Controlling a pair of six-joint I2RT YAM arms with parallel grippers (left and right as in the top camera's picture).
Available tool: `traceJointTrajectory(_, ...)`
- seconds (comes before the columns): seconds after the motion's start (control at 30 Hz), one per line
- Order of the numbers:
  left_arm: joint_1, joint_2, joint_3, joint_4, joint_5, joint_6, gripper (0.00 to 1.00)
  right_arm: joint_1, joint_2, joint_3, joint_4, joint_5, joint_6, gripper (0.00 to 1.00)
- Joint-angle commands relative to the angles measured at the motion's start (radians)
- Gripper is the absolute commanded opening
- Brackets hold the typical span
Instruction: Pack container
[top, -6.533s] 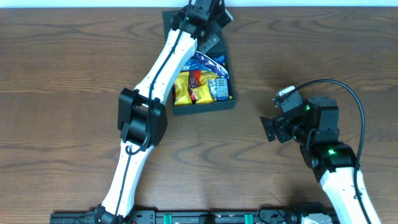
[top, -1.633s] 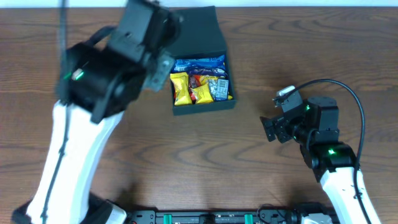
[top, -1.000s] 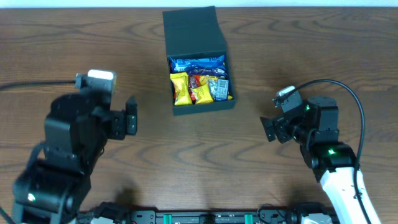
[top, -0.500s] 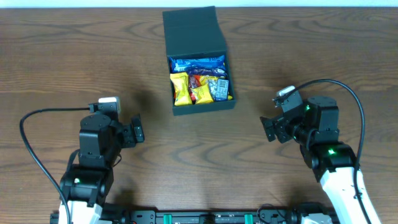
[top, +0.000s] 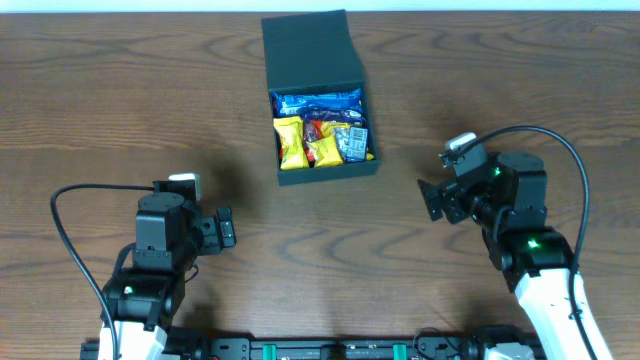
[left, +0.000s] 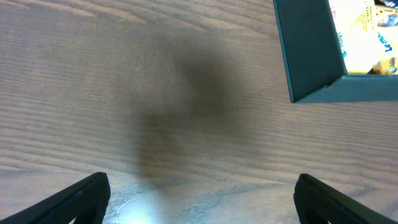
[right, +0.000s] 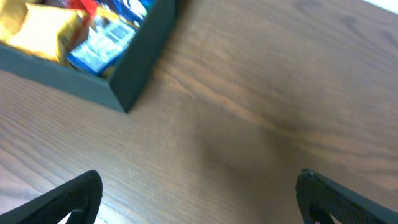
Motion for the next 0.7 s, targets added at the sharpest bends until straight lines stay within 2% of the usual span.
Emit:
traceJointTrajectory(0.0,0.006,-0.004,-0.007,-0.003,-0.003,0.006,0.95,-0.009,0.0,0.0,0.039,-0.153,0.032,0.99)
traceJointTrajectory(0.1,0.006,-0.004,-0.007,-0.003,-0.003,0.006,0.95,-0.008,0.002,0.003,0.171,-0.21,0.258,0.99)
traceJointTrajectory(0.17,0.006,-0.004,-0.007,-0.003,-0.003,0.006,0.95,-0.008,0.002,0.05,0.161,-0.214,0.401,0.99)
traceJointTrajectory(0.33,0.006,-0.004,-0.007,-0.003,-0.003,0.006,0.95,0.027,0.002,0.227,-0.023,-0.177,0.475,0.99)
traceJointTrajectory(0.53,0.006,-0.004,-0.007,-0.003,-0.003,0.006,0.95,0.158,0.036,0.48,-0.241,0.09,0.54,0.99)
traceJointTrajectory(0.67,0.006,-0.004,-0.007,-0.003,-0.003,0.006,0.95,0.211,0.088,0.567,-0.312,0.152,0.54,0.99)
